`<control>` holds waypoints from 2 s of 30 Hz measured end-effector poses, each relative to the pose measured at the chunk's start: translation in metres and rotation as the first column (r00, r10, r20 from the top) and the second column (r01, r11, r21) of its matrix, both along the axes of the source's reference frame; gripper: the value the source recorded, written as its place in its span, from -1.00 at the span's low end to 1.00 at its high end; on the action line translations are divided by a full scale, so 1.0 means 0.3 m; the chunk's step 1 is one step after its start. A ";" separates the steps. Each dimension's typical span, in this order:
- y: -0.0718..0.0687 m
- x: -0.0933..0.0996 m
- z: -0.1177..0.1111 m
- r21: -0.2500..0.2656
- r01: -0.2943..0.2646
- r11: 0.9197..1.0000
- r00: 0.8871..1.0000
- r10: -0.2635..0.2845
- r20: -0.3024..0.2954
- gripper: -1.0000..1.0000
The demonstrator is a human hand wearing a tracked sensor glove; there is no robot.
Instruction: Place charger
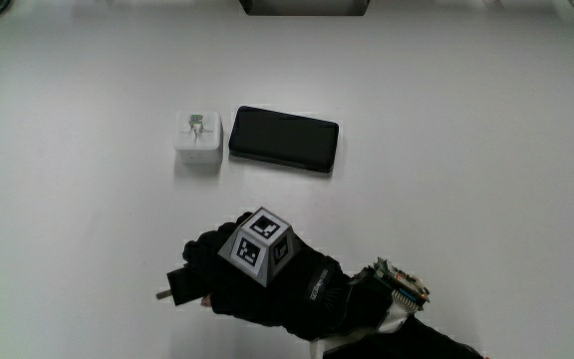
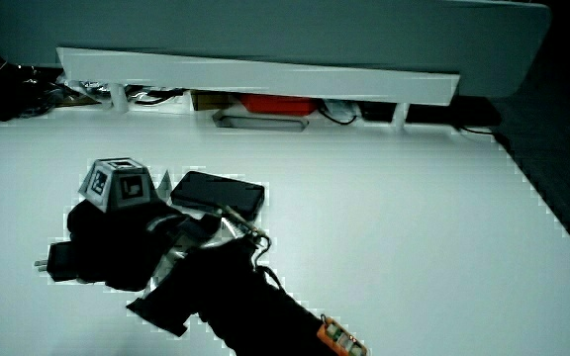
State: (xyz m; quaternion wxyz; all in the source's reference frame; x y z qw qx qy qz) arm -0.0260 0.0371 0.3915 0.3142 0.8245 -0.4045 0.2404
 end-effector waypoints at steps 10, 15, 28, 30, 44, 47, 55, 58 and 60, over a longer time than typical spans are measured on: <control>0.064 -0.038 0.084 -0.048 0.046 0.998 0.998 -0.047 -0.032 0.00; 0.092 -0.055 0.150 -0.086 0.061 0.994 0.996 -0.066 -0.065 0.00; 0.132 -0.078 0.267 -0.124 0.070 0.990 0.988 -0.086 -0.131 0.00; 0.138 -0.079 0.290 -0.127 0.070 0.989 0.985 -0.089 -0.146 0.00; 0.137 -0.075 0.299 -0.147 0.068 0.987 0.984 -0.090 -0.151 -0.20; 0.141 -0.074 0.300 -0.146 0.067 0.987 0.983 -0.090 -0.158 -0.35; 0.133 -0.060 0.293 -0.166 0.079 0.983 0.979 -0.108 -0.174 -0.75; 0.114 -0.038 0.268 -0.206 0.079 0.975 0.984 -0.110 -0.142 -0.90; 0.093 -0.015 0.251 -0.191 0.049 0.980 0.989 -0.074 -0.127 -1.00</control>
